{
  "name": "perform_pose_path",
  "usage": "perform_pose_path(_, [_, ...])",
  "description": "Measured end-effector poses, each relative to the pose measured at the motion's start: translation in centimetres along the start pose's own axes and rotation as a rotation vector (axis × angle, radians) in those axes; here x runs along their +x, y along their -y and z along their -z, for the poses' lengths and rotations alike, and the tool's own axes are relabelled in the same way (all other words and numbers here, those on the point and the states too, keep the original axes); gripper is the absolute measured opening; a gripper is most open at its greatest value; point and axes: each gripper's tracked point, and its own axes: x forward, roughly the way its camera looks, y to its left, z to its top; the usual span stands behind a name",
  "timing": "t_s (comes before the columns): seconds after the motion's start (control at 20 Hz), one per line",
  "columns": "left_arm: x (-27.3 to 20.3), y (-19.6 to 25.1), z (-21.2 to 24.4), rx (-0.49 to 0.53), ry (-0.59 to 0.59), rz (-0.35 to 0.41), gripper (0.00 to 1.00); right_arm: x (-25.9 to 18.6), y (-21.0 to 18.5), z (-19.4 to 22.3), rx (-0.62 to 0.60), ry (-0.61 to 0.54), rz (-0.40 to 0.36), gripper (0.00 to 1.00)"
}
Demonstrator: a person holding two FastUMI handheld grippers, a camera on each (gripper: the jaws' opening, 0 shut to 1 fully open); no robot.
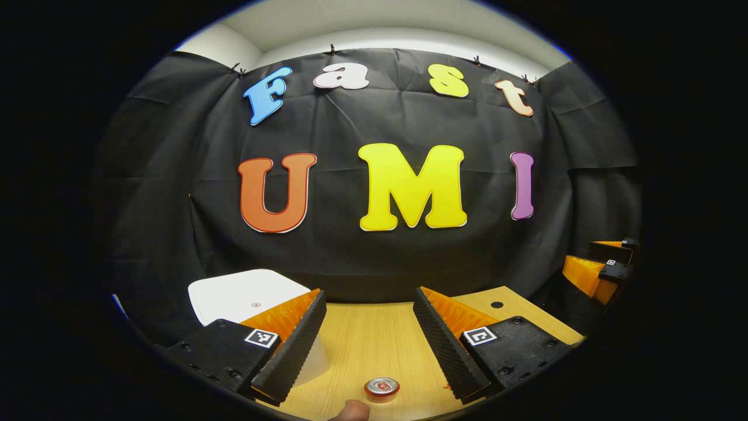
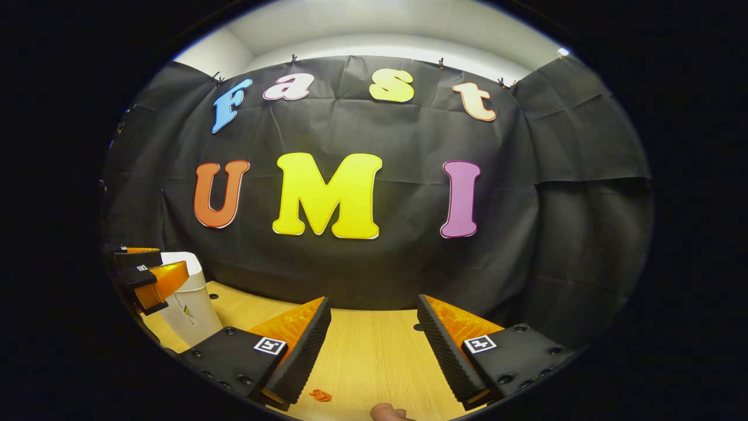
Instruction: Press the lid of the desktop garbage bin to open it, pick up the crumpled paper on the desktop and throw it into the bin, then pick up the pop can on the desktop and drop it into the bin, and finally close the garbage bin lid.
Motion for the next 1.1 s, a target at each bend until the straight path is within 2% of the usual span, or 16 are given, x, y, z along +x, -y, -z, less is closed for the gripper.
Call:
perform_pose_path(0.3, [1.1, -1.6, -0.2, 0.033, 0.015, -0.040, 0.96, 0.3, -0.4, 0.6, -0.009, -0.016, -0.010, 0.94])
perform_pose_path(0.4, [1.6, -1.7, 0.3, 0.031, 0.003, -0.026, 0.86, 0.6, -0.5, 0.7, -0.008, -0.020, -0.010, 0.94])
perform_pose_path(0.45, [1.7, -1.7, 0.3, 0.023, 0.004, -0.024, 0.76, 0.7, -0.7, 0.7, -0.006, -0.024, -0.013, 0.94])
perform_pose_path(0.65, [2.3, -2.3, 0.1, 0.003, 0.020, -0.036, 0.58, 0.8, -1.4, 1.1, -0.030, -0.037, -0.023, 0.94])
perform_pose_path(0.7, [2.5, -2.8, 0.3, -0.004, 0.019, -0.049, 0.51, 0.9, -1.7, 1.3, -0.035, -0.041, -0.030, 0.94])
perform_pose_path(0.75, [2.5, -2.9, 0.5, -0.007, 0.014, -0.054, 0.28, 1.0, -1.8, 1.2, -0.041, -0.044, -0.027, 0.94])
perform_pose_path(0.8, [2.7, -3.2, 0.6, -0.004, 0.012, -0.061, 0.19, 1.1, -1.9, 1.3, -0.042, -0.046, -0.027, 0.94])
perform_pose_path(0.95, [3.2, -4.2, 0.7, -0.017, -0.007, -0.069, 0.11, 1.1, -2.6, 1.6, -0.052, -0.057, -0.025, 0.94])
perform_pose_path(1.1, [4.1, -6.8, 0.2, 0.004, -0.003, -0.119, 0.04, 1.2, -3.9, 2.0, -0.068, -0.070, -0.025, 0.94])
